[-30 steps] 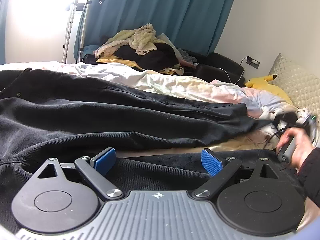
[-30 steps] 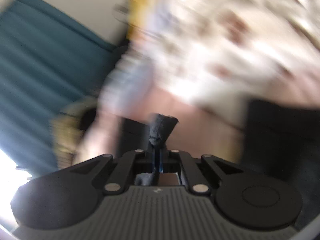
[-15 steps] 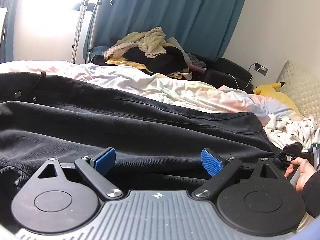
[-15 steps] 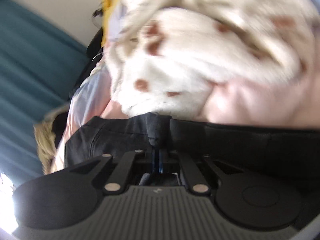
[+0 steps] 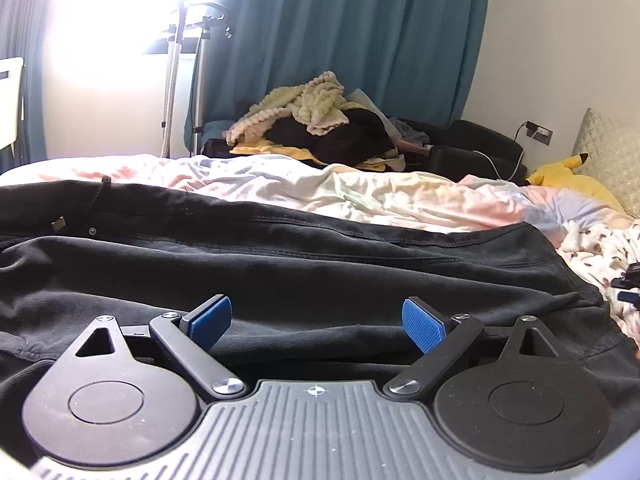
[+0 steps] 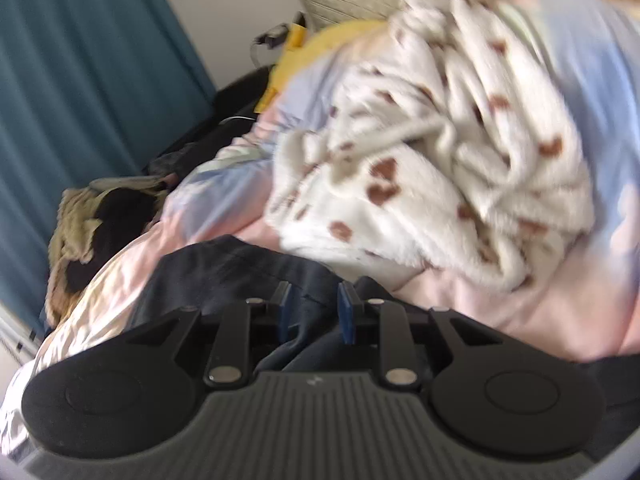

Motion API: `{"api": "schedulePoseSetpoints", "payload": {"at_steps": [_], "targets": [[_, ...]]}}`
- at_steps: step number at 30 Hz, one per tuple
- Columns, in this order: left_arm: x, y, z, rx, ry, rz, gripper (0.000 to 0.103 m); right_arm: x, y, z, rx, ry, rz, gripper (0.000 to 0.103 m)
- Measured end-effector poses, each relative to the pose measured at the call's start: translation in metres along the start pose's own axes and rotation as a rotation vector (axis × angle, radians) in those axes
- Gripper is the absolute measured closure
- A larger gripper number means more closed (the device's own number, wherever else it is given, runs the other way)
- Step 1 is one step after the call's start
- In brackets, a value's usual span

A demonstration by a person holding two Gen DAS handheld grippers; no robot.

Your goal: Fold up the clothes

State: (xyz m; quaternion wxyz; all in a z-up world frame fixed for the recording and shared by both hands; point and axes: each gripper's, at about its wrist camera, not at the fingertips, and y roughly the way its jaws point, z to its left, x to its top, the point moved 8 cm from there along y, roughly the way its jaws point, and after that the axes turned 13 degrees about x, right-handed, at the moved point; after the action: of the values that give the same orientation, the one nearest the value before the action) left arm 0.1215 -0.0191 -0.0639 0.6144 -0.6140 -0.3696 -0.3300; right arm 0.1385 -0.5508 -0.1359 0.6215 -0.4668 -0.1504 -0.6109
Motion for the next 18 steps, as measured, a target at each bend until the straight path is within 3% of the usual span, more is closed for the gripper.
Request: {"api": "schedulePoseSetpoints", "payload": {"at_steps": [5,8,10,15,18], "targets": [[0.005,-0.013,-0.002,-0.010,0.025,-0.049,0.009,-0.006,-0.035,0.051,0.152,-0.196,0.045,0.076],[0.017,-0.041,0.000,-0.006,0.010,-0.166,0.009,-0.005,-0.058,0.074,0.211,-0.249,0.058,0.076],[0.024,-0.062,0.004,-0.034,-0.004,-0.202,0.009,0.004,-0.075,0.082,0.243,-0.246,0.049,0.076],[0.033,-0.115,0.025,-0.074,-0.001,-0.208,0.009,0.024,-0.120,0.097,0.330,-0.274,0.060,0.076],[0.027,-0.143,0.040,-0.067,0.063,-0.201,0.009,0.032,-0.149,0.099,0.359,-0.304,0.076,0.076]]}}
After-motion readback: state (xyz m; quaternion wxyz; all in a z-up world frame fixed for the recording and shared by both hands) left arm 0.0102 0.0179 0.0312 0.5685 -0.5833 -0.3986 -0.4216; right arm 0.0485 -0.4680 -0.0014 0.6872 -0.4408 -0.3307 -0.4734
